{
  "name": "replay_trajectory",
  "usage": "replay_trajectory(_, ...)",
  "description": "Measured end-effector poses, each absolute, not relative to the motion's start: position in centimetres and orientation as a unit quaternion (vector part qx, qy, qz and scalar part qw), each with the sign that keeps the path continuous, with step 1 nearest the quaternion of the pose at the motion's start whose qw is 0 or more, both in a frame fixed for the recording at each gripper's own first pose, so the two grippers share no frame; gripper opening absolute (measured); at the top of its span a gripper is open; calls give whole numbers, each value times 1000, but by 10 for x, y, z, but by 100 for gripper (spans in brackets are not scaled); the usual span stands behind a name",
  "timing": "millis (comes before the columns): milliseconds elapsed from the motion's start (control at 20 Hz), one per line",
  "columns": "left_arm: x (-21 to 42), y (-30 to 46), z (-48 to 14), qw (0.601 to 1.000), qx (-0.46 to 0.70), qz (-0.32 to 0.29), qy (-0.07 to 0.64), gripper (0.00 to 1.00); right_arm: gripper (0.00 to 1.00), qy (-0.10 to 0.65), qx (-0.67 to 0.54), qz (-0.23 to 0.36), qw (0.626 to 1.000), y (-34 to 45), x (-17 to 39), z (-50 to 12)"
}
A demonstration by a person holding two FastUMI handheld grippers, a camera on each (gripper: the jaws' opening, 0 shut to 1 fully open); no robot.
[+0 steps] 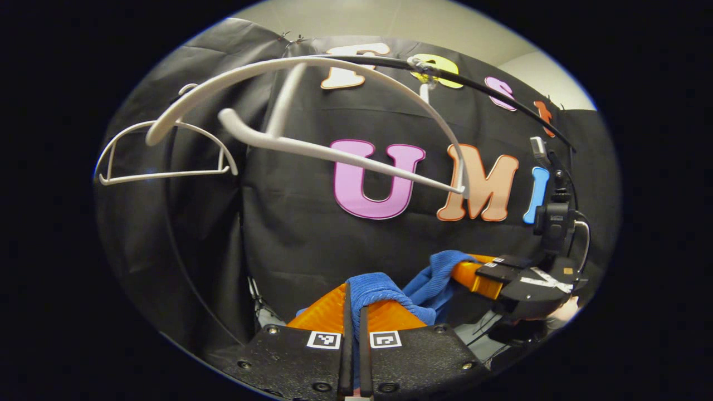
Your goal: Grasp the clothes on the hanger with both hands and then place them into the laundry hamper below.
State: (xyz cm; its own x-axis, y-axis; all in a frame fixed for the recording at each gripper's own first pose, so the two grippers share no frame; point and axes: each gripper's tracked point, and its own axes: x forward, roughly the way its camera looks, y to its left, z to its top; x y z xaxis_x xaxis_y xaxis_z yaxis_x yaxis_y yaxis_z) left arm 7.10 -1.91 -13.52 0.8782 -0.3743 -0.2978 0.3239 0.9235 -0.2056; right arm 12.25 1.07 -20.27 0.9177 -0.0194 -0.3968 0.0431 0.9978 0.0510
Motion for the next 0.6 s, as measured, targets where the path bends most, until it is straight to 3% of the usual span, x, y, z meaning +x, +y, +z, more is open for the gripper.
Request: replay_trajectory(600, 56, -47, -231, 940, -104, -189, 263, 5, 4, 301, 45, 16, 953, 32, 75, -298)
